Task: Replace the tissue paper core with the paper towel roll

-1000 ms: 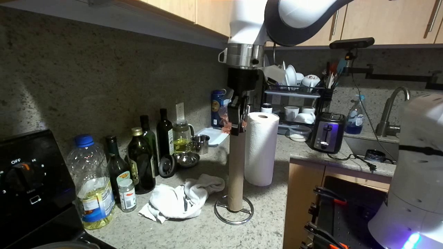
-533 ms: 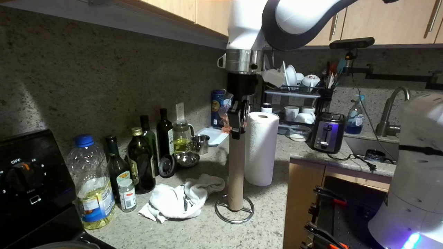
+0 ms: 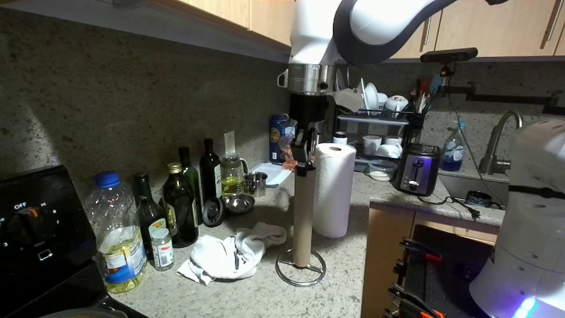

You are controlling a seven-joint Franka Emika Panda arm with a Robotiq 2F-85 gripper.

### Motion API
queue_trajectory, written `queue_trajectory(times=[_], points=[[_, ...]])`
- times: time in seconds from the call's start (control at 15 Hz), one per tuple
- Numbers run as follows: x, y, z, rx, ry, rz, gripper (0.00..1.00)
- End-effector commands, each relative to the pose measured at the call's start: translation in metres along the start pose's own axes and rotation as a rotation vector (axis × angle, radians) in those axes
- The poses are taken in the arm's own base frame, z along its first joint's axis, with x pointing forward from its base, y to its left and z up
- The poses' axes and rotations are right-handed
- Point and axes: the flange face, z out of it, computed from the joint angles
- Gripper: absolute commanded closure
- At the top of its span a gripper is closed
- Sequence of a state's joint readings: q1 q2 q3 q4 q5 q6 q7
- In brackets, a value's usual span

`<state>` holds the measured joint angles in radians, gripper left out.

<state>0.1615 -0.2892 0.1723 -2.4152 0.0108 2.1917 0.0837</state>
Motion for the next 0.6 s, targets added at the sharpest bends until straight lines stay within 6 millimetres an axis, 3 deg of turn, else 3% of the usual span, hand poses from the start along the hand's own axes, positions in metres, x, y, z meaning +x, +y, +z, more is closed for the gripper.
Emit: queue_trajectory(times=[0.0, 0.53], points=[[-0.001, 0.007, -0.017, -0.024, 0.03, 0.014, 1.0], [-0.002, 0.012, -0.054, -0.032, 0.071, 0.006, 1.0]])
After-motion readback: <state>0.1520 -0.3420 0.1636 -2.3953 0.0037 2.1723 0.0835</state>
